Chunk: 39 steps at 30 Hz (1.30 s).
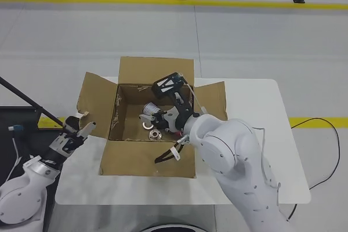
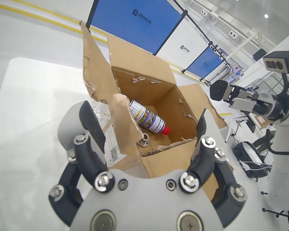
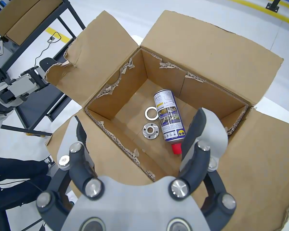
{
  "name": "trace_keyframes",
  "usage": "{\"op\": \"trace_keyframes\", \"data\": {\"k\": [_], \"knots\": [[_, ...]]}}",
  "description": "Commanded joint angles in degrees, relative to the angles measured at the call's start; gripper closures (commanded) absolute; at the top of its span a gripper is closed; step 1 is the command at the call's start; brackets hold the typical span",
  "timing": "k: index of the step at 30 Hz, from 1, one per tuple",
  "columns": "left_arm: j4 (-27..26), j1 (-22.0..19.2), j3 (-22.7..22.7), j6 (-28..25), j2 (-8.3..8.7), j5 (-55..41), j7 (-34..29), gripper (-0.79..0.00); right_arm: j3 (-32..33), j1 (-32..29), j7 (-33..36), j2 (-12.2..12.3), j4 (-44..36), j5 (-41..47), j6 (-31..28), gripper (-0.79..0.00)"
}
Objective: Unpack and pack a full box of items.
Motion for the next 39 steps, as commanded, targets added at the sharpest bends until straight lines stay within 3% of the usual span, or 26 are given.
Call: {"op": "trace_keyframes", "data": {"k": [1, 8, 16, 21, 29, 39], "knots": [[-0.1, -0.1, 0.7, 0.3, 0.04, 0.3, 0.0, -0.785, 0.0, 0.0, 0.0, 0.0, 0.0, 0.0, 0.0, -0.785], [-0.5, -0.6, 2.9, 1.2, 0.19, 1.5, -0.2, -0.785, 1.2, -1.5, -2.3, 0.2, -1.3, 1.2, -0.4, -0.785], [-2.3, -1.0, 5.1, 0.9, 0.42, 2.0, -0.5, -0.785, 12.0, -7.3, -5.8, 1.4, -10.4, 8.5, -1.1, -0.785], [-2.0, -1.9, 7.4, 0.9, 0.55, 2.1, -1.5, -0.785, 21.1, -9.0, -6.1, 2.2, -12.1, 14.4, -0.2, -0.785], [0.4, -5.2, 10.9, 1.2, 0.9, 0.2, -4.3, -0.785, 34.6, -9.2, -3.5, 3.6, -3.1, 25.5, 1.3, -0.785], [2.7, -8.1, 13.1, 3.0, 1.34, -0.6, -6.9, -0.785, 40.5, -5.8, 4.3, 5.6, 12.1, 32.5, 2.3, -0.785]]}}
